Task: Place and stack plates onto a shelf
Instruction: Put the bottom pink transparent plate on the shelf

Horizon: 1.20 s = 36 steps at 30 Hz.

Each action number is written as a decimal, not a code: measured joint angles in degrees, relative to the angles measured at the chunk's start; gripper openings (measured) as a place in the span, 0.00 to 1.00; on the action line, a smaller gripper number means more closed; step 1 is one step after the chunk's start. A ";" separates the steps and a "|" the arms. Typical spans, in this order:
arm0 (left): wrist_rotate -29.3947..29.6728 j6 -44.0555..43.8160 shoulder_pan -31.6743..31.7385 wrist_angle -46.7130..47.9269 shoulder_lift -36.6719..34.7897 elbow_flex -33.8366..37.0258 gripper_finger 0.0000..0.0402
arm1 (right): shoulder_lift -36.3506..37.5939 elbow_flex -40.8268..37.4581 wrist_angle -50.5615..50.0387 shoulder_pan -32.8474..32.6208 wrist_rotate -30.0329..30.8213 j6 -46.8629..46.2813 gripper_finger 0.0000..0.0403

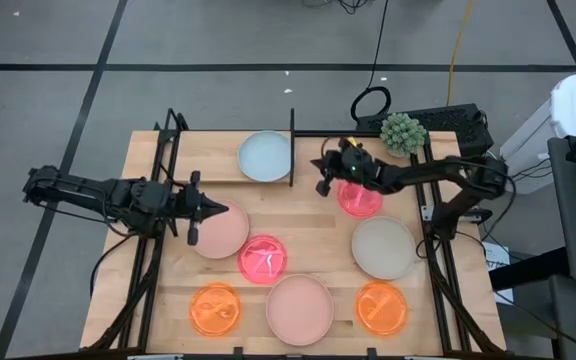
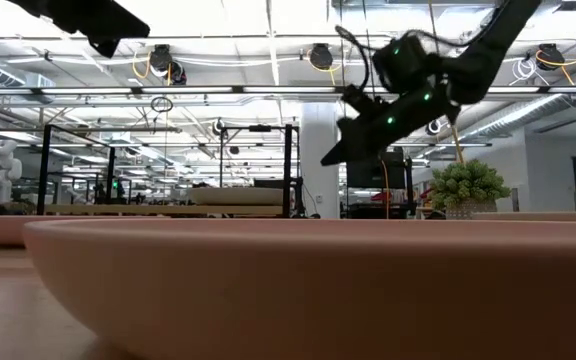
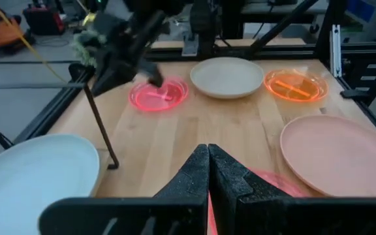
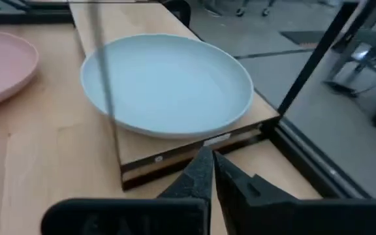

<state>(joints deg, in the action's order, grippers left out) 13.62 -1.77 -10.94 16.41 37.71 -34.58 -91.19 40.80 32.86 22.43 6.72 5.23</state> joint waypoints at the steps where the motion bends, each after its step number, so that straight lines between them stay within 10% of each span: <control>1: 0.00 0.49 -0.01 -0.32 0.62 -0.03 0.00 | -1.26 0.38 1.09 0.79 -1.46 -0.28 0.01; 36: -0.01 -0.69 0.09 -0.44 13.84 -0.01 0.00 | -18.26 9.66 8.66 4.88 -9.07 1.47 0.00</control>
<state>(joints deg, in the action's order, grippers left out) 13.61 -2.46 -10.85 15.97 51.55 -34.59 -109.45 50.46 41.52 27.31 -2.35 6.70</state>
